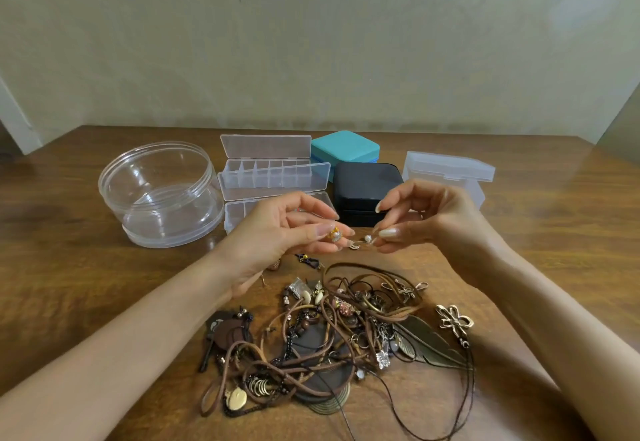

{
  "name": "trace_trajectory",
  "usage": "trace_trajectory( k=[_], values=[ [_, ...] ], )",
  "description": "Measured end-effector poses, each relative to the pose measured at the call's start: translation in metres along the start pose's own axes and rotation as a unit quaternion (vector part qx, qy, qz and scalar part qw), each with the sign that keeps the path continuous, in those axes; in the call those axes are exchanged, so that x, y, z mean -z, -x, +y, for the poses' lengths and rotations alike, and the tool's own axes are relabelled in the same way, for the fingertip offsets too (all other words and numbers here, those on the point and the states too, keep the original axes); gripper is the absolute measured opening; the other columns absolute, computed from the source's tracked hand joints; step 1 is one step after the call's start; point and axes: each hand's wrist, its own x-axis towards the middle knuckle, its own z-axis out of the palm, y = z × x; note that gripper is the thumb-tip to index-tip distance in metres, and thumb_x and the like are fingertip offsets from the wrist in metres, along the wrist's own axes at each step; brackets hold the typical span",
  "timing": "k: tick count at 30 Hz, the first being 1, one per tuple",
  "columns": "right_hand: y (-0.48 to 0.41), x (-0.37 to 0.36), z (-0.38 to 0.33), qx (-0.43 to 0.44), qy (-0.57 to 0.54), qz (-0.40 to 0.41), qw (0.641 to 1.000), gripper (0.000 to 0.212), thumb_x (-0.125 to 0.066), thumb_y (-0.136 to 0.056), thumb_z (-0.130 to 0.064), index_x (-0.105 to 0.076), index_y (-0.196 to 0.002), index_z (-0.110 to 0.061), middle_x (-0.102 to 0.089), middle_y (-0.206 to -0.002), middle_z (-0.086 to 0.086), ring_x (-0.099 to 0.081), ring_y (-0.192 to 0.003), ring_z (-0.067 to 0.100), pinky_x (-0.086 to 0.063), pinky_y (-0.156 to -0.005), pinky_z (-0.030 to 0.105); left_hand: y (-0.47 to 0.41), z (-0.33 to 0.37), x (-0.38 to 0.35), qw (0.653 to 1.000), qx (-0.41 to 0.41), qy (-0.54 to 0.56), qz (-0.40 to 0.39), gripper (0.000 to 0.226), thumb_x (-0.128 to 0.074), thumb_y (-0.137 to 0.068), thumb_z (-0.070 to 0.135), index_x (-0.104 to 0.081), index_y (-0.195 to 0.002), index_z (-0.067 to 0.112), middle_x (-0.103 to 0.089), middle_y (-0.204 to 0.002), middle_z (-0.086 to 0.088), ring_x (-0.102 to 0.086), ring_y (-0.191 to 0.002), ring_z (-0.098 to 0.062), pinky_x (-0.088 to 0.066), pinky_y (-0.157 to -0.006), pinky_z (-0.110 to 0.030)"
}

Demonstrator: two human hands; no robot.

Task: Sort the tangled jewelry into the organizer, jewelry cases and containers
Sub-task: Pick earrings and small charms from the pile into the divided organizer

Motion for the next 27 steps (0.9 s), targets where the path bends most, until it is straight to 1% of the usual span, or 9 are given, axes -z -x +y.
trace_trajectory(
  k=[3, 7, 12, 17, 19, 22, 23, 25, 27],
  values=[
    [0.000, -0.006, 0.004, 0.000, -0.005, -0.012, 1.000, 0.030, -0.068, -0.070, 0.013, -0.064, -0.095, -0.003, -0.071, -0.078, 0.014, -0.071, -0.073, 0.024, -0.057, -0.065, 0.027, -0.001, -0.002, -0.001, 0.999, -0.003, -0.035, -0.010, 0.031, -0.063, -0.080, -0.008, -0.058, -0.107, 0.006, -0.072, -0.104, -0.006, -0.068, -0.097, -0.016, -0.055, -0.084, -0.025],
    [-0.002, -0.010, 0.009, -0.021, -0.005, -0.044, 0.999, 0.040, -0.067, -0.071, 0.014, -0.064, -0.104, -0.007, -0.072, -0.092, 0.017, -0.071, -0.087, 0.026, -0.057, -0.075, 0.029, -0.001, -0.003, -0.002, 0.990, -0.044, -0.134, 0.014, 0.038, -0.069, -0.076, -0.005, -0.057, -0.107, 0.013, -0.070, -0.106, 0.000, -0.067, -0.094, -0.008, -0.053, -0.082, -0.019],
    [-0.002, -0.013, 0.013, -0.036, 0.015, -0.052, 0.998, 0.041, -0.065, -0.074, 0.014, -0.062, -0.109, -0.009, -0.072, -0.093, 0.013, -0.071, -0.089, 0.024, -0.057, -0.076, 0.028, -0.001, -0.007, -0.002, 0.973, -0.092, -0.208, 0.041, 0.037, -0.071, -0.077, 0.002, -0.056, -0.108, 0.017, -0.070, -0.104, 0.005, -0.066, -0.092, -0.004, -0.053, -0.082, -0.019],
    [-0.002, -0.014, 0.013, -0.045, 0.028, -0.060, 0.997, 0.039, -0.067, -0.075, 0.008, -0.062, -0.110, -0.008, -0.072, -0.094, 0.013, -0.070, -0.090, 0.023, -0.055, -0.075, 0.026, 0.000, -0.009, -0.003, 0.958, -0.113, -0.259, 0.052, 0.029, -0.069, -0.080, 0.004, -0.059, -0.104, 0.018, -0.069, -0.100, 0.007, -0.065, -0.090, 0.000, -0.052, -0.080, -0.015],
    [-0.001, -0.014, 0.013, -0.042, 0.032, -0.057, 0.997, 0.036, -0.070, -0.075, 0.004, -0.063, -0.108, -0.007, -0.072, -0.092, 0.013, -0.071, -0.088, 0.023, -0.055, -0.074, 0.025, 0.002, -0.004, 0.000, 0.927, -0.152, -0.334, 0.079, 0.024, -0.070, -0.079, 0.008, -0.061, -0.099, 0.019, -0.067, -0.096, 0.009, -0.064, -0.085, 0.001, -0.050, -0.078, -0.011],
    [0.000, -0.011, 0.015, -0.030, 0.050, -0.044, 0.997, 0.030, -0.070, -0.074, 0.004, -0.066, -0.102, -0.005, -0.071, -0.085, 0.011, -0.070, -0.082, 0.023, -0.055, -0.072, 0.025, 0.003, 0.013, 0.027, 0.855, -0.206, -0.453, 0.144, 0.022, -0.072, -0.075, 0.011, -0.065, -0.095, 0.016, -0.062, -0.084, 0.011, -0.059, -0.074, 0.005, -0.052, -0.069, -0.010],
    [0.000, -0.010, 0.015, -0.029, 0.057, -0.040, 0.997, 0.027, -0.070, -0.074, 0.005, -0.067, -0.100, -0.005, -0.070, -0.083, 0.011, -0.070, -0.080, 0.023, -0.056, -0.070, 0.025, 0.002, 0.018, 0.040, 0.832, -0.205, -0.490, 0.162, 0.018, -0.073, -0.074, 0.012, -0.066, -0.090, 0.014, -0.061, -0.080, 0.009, -0.059, -0.070, 0.002, -0.052, -0.065, -0.014],
    [-0.001, -0.010, 0.016, -0.025, 0.082, -0.035, 0.996, 0.024, -0.069, -0.075, 0.006, -0.068, -0.096, -0.006, -0.070, -0.080, 0.009, -0.069, -0.075, 0.021, -0.055, -0.065, 0.023, -0.002, 0.020, 0.064, 0.792, -0.168, -0.560, 0.174, 0.008, -0.073, -0.076, 0.009, -0.066, -0.081, 0.010, -0.062, -0.076, 0.003, -0.060, -0.068, -0.011, -0.052, -0.068, -0.026],
    [-0.002, -0.013, 0.016, -0.011, 0.120, -0.028, 0.992, 0.022, -0.070, -0.075, 0.004, -0.069, -0.093, -0.009, -0.070, -0.081, 0.009, -0.069, -0.073, 0.019, -0.054, -0.062, 0.021, -0.008, 0.013, 0.074, 0.783, -0.125, -0.592, 0.143, 0.004, -0.070, -0.080, 0.005, -0.067, -0.080, 0.008, -0.064, -0.081, -0.002, -0.061, -0.077, -0.016, -0.051, -0.073, -0.031]
  ],
)
